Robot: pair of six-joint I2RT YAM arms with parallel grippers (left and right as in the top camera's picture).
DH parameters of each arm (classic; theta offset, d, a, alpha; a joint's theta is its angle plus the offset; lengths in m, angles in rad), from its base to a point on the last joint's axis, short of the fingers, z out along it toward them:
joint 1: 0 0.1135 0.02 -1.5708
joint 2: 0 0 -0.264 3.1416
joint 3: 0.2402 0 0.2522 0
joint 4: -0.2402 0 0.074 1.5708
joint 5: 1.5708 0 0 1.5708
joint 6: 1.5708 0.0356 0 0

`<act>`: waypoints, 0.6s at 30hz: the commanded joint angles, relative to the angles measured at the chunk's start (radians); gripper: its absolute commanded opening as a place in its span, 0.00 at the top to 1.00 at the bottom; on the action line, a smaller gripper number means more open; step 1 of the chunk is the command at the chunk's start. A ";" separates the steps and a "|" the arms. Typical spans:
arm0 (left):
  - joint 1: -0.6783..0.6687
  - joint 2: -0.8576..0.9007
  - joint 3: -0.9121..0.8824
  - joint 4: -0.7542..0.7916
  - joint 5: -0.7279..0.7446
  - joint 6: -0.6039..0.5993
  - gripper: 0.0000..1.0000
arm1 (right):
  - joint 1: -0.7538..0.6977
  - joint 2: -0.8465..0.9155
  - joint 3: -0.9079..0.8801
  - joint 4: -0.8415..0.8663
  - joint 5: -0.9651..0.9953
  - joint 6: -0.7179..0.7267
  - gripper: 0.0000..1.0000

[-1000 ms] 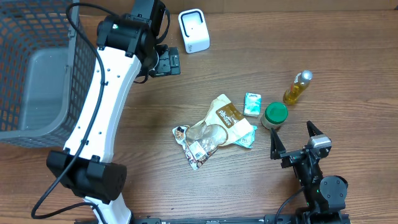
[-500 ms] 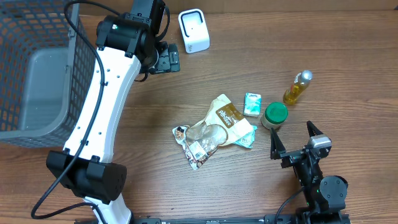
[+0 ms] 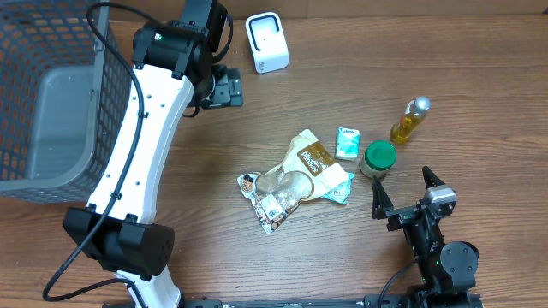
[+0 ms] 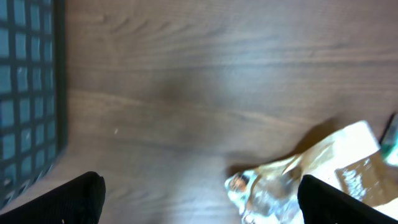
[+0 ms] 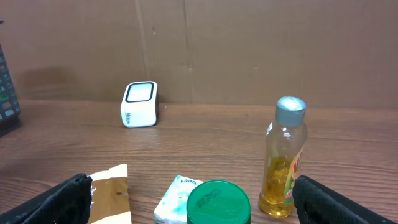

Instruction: Scan the item barcode

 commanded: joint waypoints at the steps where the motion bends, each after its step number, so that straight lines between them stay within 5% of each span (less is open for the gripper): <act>1: 0.005 -0.038 0.014 -0.013 -0.023 0.008 0.00 | -0.003 -0.011 -0.011 0.004 0.002 -0.004 0.00; 18: 0.004 -0.038 -0.008 0.003 -0.014 0.008 0.00 | -0.003 -0.011 -0.011 0.004 0.002 -0.004 0.00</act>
